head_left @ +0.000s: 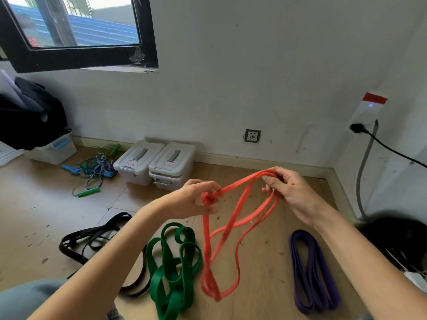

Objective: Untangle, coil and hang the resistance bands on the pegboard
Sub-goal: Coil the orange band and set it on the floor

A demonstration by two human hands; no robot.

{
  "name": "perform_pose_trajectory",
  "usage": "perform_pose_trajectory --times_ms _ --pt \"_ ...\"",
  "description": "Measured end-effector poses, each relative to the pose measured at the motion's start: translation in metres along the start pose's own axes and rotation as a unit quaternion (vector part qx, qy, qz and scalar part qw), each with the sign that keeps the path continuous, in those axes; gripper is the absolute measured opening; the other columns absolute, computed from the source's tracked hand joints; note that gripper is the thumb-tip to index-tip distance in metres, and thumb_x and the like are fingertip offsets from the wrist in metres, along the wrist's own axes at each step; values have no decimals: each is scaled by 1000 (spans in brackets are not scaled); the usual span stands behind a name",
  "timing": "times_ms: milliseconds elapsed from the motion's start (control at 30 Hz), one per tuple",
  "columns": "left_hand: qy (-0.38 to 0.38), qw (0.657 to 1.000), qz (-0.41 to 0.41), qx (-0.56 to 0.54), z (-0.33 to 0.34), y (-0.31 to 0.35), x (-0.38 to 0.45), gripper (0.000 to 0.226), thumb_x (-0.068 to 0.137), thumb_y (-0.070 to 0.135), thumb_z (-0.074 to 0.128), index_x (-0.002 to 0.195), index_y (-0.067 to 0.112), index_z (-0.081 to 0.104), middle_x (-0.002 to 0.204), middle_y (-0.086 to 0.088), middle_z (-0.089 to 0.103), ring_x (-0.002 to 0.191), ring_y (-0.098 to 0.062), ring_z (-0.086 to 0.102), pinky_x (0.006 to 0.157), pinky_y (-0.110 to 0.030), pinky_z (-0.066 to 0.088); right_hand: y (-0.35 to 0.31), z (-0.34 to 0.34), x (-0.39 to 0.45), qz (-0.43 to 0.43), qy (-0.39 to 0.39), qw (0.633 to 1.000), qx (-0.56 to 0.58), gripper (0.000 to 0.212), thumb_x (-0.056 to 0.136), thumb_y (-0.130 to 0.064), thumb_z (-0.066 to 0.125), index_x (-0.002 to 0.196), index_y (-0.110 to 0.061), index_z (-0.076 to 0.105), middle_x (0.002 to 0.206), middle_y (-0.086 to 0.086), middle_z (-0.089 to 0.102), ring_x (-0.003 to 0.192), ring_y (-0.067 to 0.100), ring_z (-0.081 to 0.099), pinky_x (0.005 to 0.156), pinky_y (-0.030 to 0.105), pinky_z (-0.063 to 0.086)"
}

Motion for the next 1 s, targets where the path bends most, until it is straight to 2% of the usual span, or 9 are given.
perform_pose_trajectory --times_ms 100,167,267,433,567,733,833,933,1000 --pt "146 974 59 165 -22 17 -5 23 87 18 61 110 14 66 104 1 65 116 -19 47 103 -25 28 11 -6 -6 20 -72 991 -114 12 86 -26 60 92 -17 63 76 -1 55 71 8 52 72 19 44" --pt "215 962 94 136 -38 32 -9 19 87 15 61 104 13 70 96 0 65 93 -8 56 87 -16 36 18 -1 -15 69 -199 953 -218 39 72 -46 68 104 -25 63 95 -9 63 84 0 59 76 11 44" --pt "174 970 122 122 -40 52 -3 20 85 17 64 103 18 72 92 5 63 70 1 56 70 -6 40 19 13 -17 79 -238 933 -260 75 59 -61 71 127 -37 47 124 -19 50 114 0 49 95 20 40" --pt "127 982 95 105 -38 65 8 33 72 31 75 103 21 67 94 13 49 74 3 56 68 -3 46 -3 50 -7 -9 -188 974 -123 25 81 -25 70 105 -20 67 91 -7 72 81 1 66 65 9 46" --pt "170 983 36 -63 -46 55 3 39 59 40 76 94 30 60 104 8 53 84 1 63 63 -5 48 -18 50 -10 -58 -141 984 -97 11 85 -17 65 95 -16 70 80 -2 69 68 1 62 60 14 47" --pt "280 872 38 -399 -45 36 -14 46 68 49 71 108 31 61 113 8 65 111 -6 59 84 -21 51 -39 42 -7 -80 -74 992 -63 13 82 -12 66 94 -9 69 94 8 63 78 20 68 70 28 58" --pt "239 808 1 -538 -20 24 -11 60 78 63 48 119 20 56 116 6 66 120 -15 55 99 -30 41 -53 36 -6 -88 -40 994 -47 15 79 -10 69 94 -12 70 84 7 69 74 19 69 66 28 59" --pt "195 689 -19 -698 3 24 -5 66 89 57 29 132 10 47 126 -4 61 122 -19 53 108 -39 32 -63 28 -3 -107 3 992 -65 11 78 -15 71 88 -18 71 74 -7 70 66 2 65 57 14 51" --pt "198 740 -10 -643 11 34 -4 47 92 38 37 127 10 52 122 -5 64 118 -16 56 108 -36 36 -69 25 -1 -112 22 991 -72 10 78 -14 72 87 -17 71 73 -9 70 61 -3 62 55 10 46"
Point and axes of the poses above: each hand's wrist, its own x-axis towards the middle knuckle, its own z-axis out of the palm, y = z × x, the point moved 5 cm from there along x, towards the middle knuckle
